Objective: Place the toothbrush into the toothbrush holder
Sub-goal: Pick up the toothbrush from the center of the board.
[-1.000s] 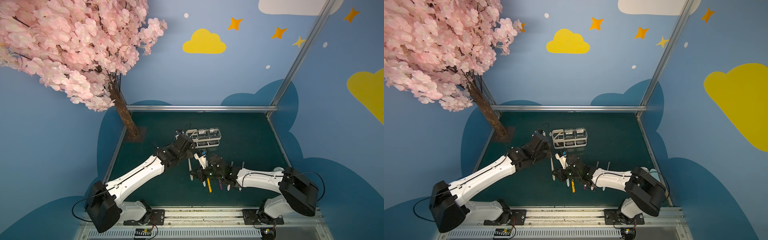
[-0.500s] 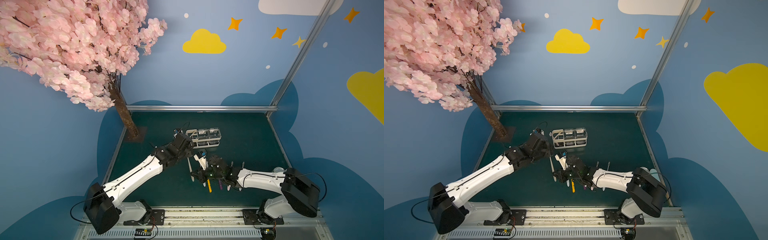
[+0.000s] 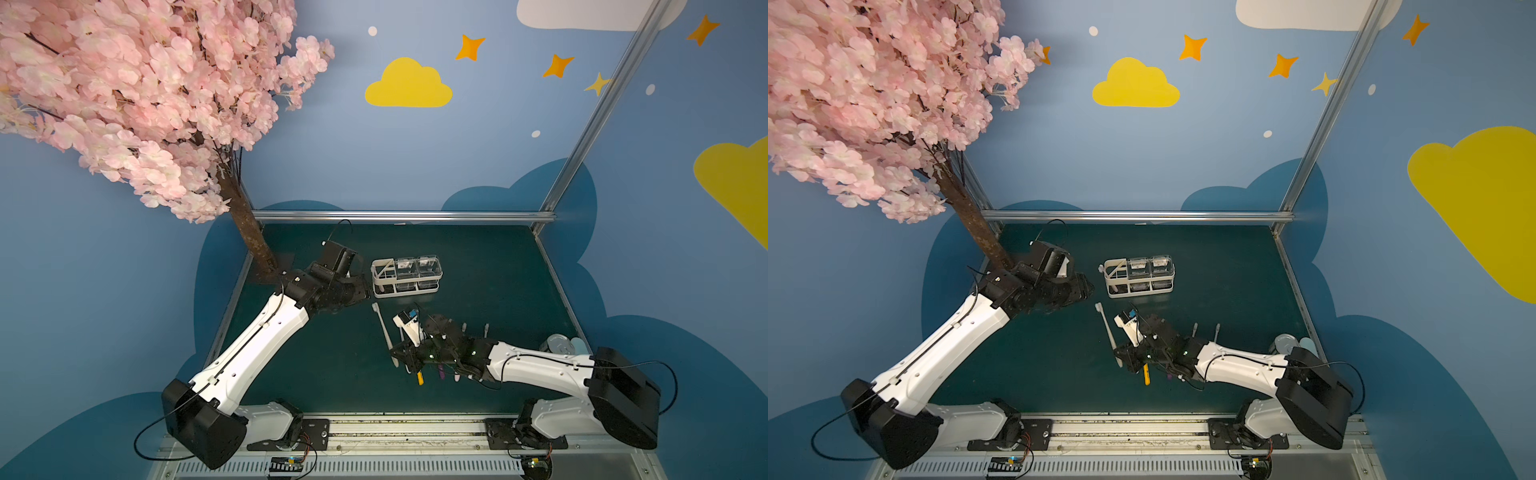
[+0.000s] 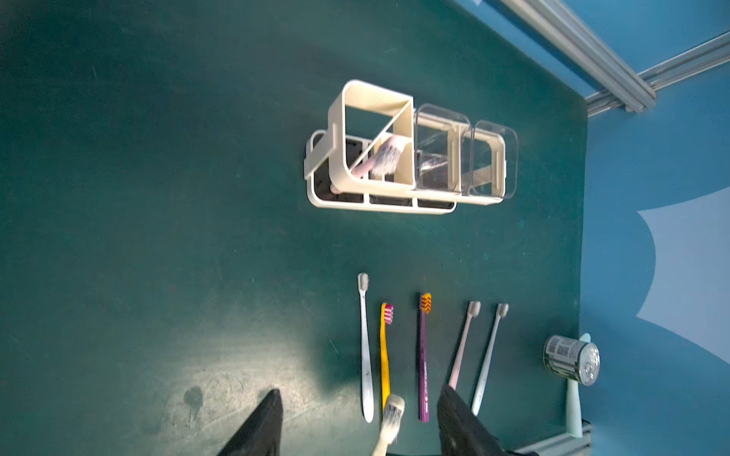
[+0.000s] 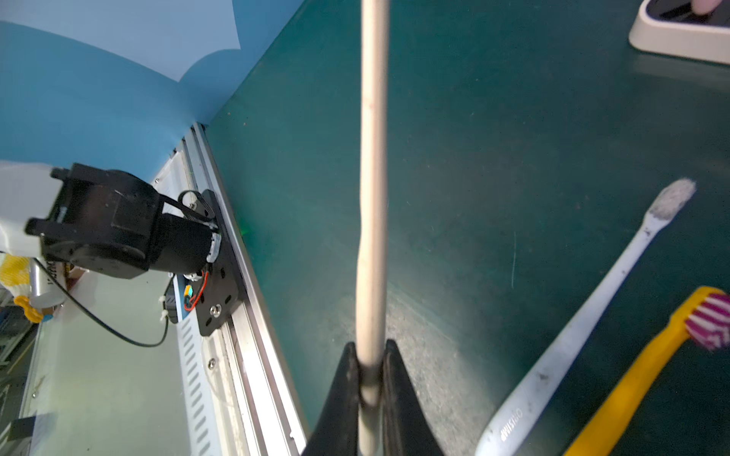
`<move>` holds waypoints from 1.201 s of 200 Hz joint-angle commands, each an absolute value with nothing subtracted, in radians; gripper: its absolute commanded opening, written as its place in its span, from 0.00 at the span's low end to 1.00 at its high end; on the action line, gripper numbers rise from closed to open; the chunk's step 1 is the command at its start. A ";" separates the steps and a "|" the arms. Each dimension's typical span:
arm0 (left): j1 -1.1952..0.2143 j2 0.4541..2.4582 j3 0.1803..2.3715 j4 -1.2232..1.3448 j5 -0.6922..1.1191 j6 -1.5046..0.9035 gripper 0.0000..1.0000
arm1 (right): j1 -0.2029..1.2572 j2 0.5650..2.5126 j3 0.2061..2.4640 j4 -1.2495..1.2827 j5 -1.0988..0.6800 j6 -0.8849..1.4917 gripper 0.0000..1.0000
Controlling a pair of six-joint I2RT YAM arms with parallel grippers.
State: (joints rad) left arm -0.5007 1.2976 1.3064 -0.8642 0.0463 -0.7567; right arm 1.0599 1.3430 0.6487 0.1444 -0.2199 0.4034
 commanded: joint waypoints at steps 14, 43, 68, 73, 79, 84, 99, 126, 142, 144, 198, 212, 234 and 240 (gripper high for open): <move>-0.488 1.331 1.330 -0.977 0.227 -0.772 0.63 | 1.075 1.282 0.645 0.041 -0.187 0.321 0.00; -0.487 1.342 1.298 -0.958 0.310 -0.804 0.60 | 1.077 1.270 0.638 0.041 -0.190 0.316 0.00; -0.487 1.347 1.274 -0.934 0.337 -0.826 0.57 | 1.081 1.278 0.646 0.043 -0.201 0.315 0.00; -0.487 1.347 1.269 -0.927 0.342 -0.828 0.57 | 1.083 1.280 0.647 0.043 -0.202 0.314 0.00; -0.487 1.349 1.266 -0.923 0.346 -0.833 0.55 | 1.085 1.285 0.650 0.042 -0.203 0.313 0.00; -0.486 1.351 1.263 -0.919 0.350 -0.835 0.54 | 1.086 1.289 0.653 0.042 -0.203 0.311 0.00; -0.487 1.359 1.255 -0.906 0.371 -0.845 0.50 | 1.093 1.300 0.662 0.042 -0.200 0.309 0.00; -0.487 1.368 1.243 -0.897 0.379 -0.847 0.45 | 1.104 1.304 0.666 0.052 -0.189 0.307 0.00; -0.487 1.369 1.234 -0.897 0.377 -0.842 0.39 | 1.111 1.305 0.668 0.054 -0.181 0.307 0.00; -0.486 1.369 1.233 -0.897 0.378 -0.842 0.39 | 1.112 1.305 0.668 0.055 -0.179 0.307 0.00; -0.486 1.379 1.218 -0.879 0.398 -0.842 0.28 | 1.119 1.315 0.669 0.058 -0.160 0.306 0.00; -0.485 1.379 1.217 -0.879 0.403 -0.842 0.26 | 1.120 1.316 0.668 0.060 -0.157 0.308 0.00; -0.483 1.375 1.213 -0.879 0.402 -0.836 0.23 | 1.122 1.318 0.667 0.058 -0.148 0.312 0.00; -0.482 1.374 1.212 -0.879 0.402 -0.834 0.23 | 1.123 1.320 0.667 0.058 -0.146 0.312 0.00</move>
